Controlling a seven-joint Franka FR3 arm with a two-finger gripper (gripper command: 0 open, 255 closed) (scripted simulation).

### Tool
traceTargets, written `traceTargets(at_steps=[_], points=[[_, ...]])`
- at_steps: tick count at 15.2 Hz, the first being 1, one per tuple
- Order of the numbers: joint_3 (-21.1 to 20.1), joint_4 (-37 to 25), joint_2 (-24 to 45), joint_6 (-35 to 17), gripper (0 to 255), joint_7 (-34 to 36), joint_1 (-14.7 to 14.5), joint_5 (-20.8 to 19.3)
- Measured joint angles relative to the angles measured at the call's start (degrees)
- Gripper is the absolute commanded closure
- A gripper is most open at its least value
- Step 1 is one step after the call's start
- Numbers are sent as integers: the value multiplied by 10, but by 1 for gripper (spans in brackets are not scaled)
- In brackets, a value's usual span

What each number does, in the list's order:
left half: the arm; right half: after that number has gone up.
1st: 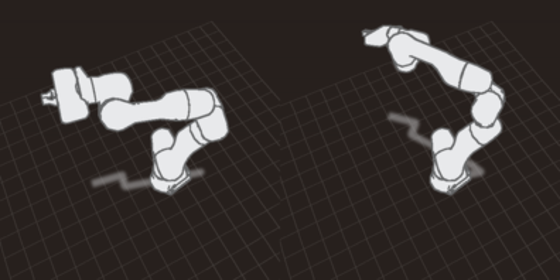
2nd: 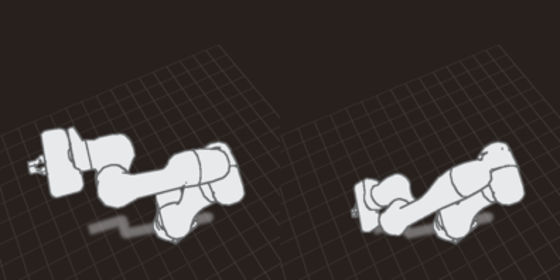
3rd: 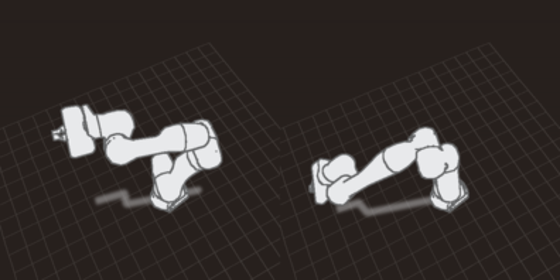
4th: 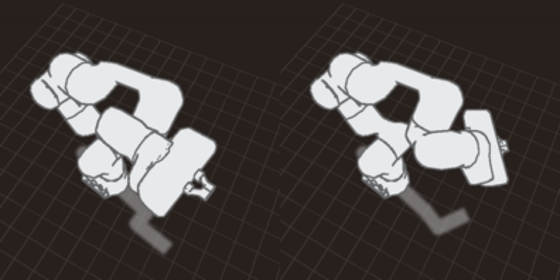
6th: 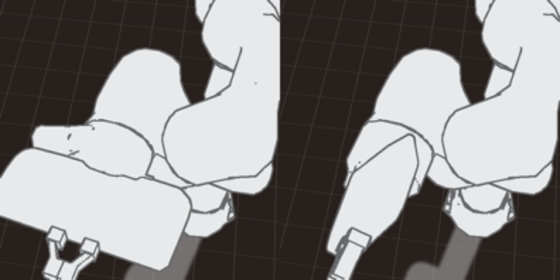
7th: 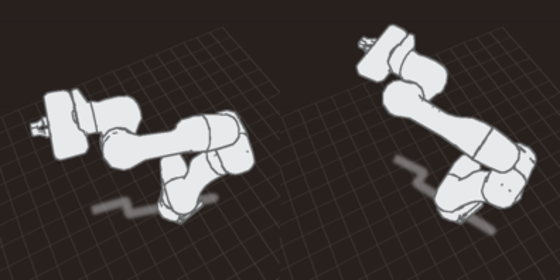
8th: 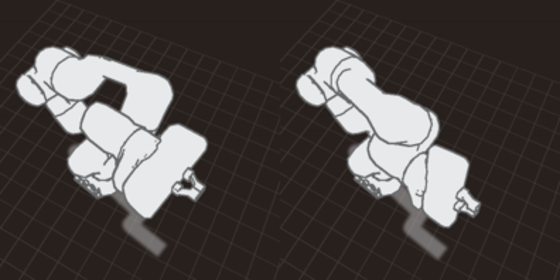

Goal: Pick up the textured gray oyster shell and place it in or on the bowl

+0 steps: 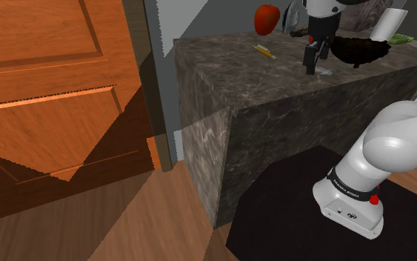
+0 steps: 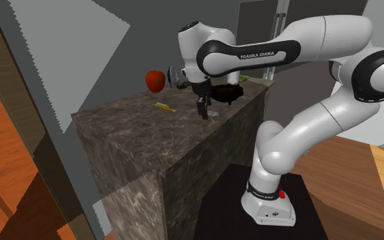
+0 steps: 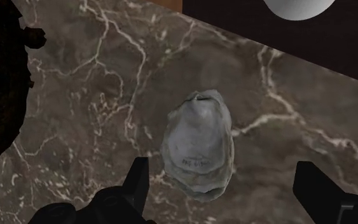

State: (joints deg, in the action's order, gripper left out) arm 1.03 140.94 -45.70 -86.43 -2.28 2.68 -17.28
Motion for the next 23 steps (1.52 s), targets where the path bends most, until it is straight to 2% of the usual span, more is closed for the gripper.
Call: traceTargets(at_steps=[5, 6, 16, 23], points=[[1, 4, -2, -2, 0, 0, 0, -1], [1, 4, -2, -2, 255, 0, 0, -1], [0, 1, -3, -2, 255, 0, 0, -1], [-2, -47, 7, 39, 255, -12, 2, 0]])
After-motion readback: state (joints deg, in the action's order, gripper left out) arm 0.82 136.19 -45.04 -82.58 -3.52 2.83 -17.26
